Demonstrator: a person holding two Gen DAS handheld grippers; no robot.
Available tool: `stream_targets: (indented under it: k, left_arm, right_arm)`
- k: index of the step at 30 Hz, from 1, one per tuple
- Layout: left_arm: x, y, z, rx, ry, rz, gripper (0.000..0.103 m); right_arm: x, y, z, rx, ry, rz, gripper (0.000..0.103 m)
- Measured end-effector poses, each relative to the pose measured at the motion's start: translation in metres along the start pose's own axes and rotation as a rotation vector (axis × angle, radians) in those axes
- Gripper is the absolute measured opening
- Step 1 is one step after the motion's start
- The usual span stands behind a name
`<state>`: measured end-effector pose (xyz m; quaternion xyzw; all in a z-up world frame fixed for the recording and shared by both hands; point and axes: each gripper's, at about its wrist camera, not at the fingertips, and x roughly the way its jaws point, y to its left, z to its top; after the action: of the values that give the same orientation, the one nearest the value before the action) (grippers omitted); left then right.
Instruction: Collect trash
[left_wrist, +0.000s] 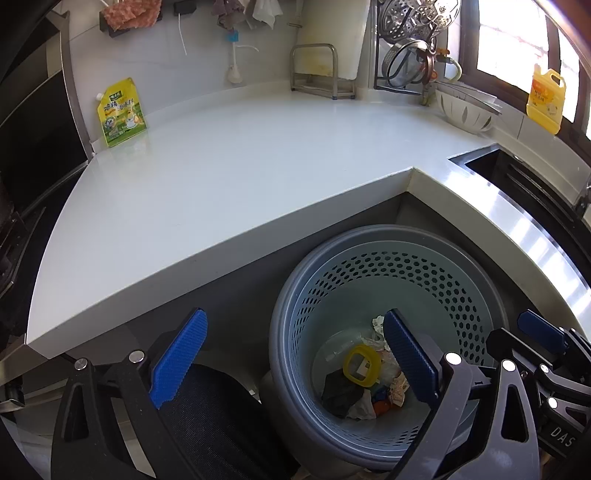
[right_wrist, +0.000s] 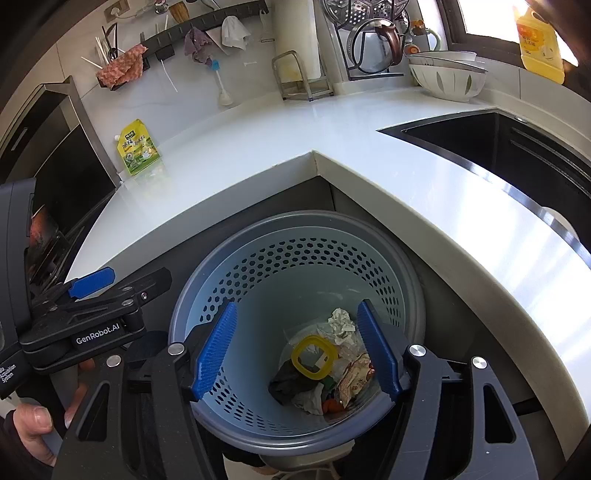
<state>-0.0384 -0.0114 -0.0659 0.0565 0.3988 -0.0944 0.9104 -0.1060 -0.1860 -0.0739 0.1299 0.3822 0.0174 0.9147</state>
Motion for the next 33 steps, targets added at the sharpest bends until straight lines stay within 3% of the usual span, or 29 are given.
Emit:
stream_targets:
  k: [33]
  left_arm:
    - [-0.010,0.007,-0.002,-0.015,-0.007,0.034,0.097]
  right_arm:
    - [-0.011,0.008,0.002,-0.014,-0.028,0.001,0.068]
